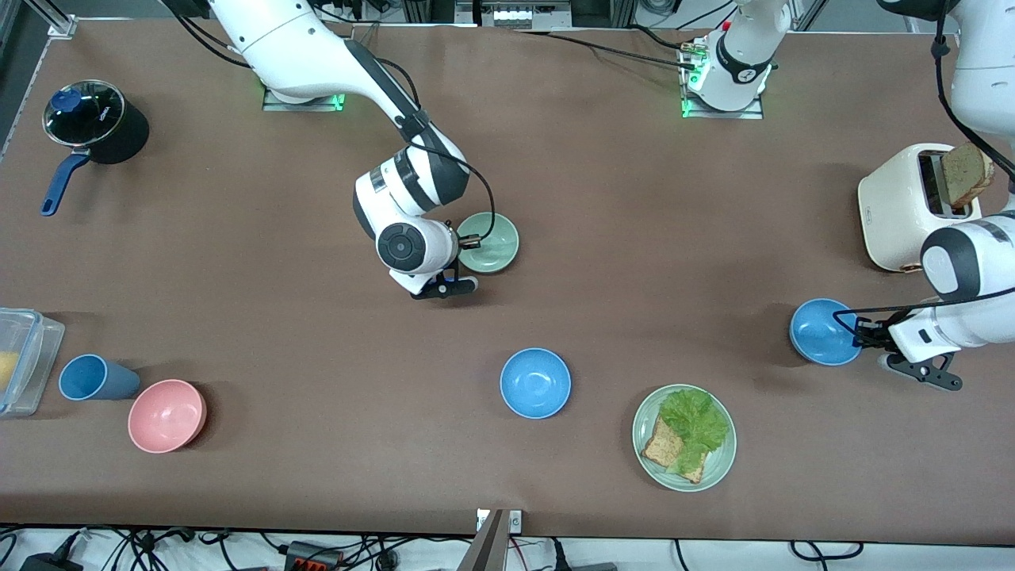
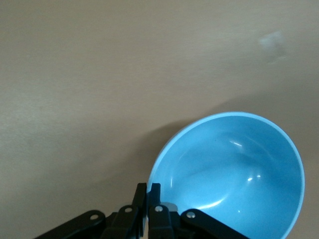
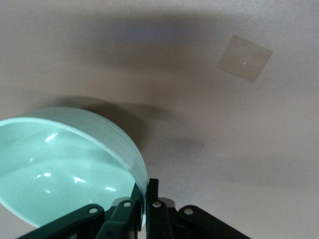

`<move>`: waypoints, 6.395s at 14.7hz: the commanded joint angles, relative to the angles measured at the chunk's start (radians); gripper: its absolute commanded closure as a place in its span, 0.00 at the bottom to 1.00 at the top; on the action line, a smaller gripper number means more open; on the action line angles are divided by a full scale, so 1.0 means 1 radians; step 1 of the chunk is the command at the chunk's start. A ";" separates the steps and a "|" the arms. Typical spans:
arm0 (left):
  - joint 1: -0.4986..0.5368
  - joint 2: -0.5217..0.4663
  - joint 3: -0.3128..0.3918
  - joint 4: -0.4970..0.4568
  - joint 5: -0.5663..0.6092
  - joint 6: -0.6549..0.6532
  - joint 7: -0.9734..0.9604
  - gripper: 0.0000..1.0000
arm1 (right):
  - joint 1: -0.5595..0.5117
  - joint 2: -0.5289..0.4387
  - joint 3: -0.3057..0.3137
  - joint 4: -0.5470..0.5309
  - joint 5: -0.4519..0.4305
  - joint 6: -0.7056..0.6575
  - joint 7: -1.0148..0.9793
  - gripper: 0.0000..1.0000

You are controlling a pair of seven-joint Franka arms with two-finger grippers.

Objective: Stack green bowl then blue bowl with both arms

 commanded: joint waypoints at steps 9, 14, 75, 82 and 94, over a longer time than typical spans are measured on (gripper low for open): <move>0.011 -0.242 -0.245 -0.007 -0.002 -0.426 -0.417 0.96 | -0.047 -0.234 -0.141 0.183 -0.157 -0.136 0.116 0.00; 0.010 -0.261 -0.487 -0.006 -0.011 -0.456 -0.846 0.96 | -0.122 -0.322 -0.213 0.183 -0.165 -0.200 0.113 0.00; -0.167 -0.323 -0.233 0.157 0.037 -0.588 -0.648 0.00 | -0.574 -0.665 -0.129 0.019 -0.241 -0.348 -0.401 0.00; -0.202 -0.538 -0.051 -0.050 -0.019 -0.479 -0.655 0.00 | -0.571 -0.673 -0.126 0.019 -0.243 -0.391 -0.422 0.00; -0.205 -0.709 -0.072 -0.130 -0.036 -0.479 -0.669 0.00 | -0.570 -0.684 -0.124 -0.005 -0.244 -0.374 -0.408 0.00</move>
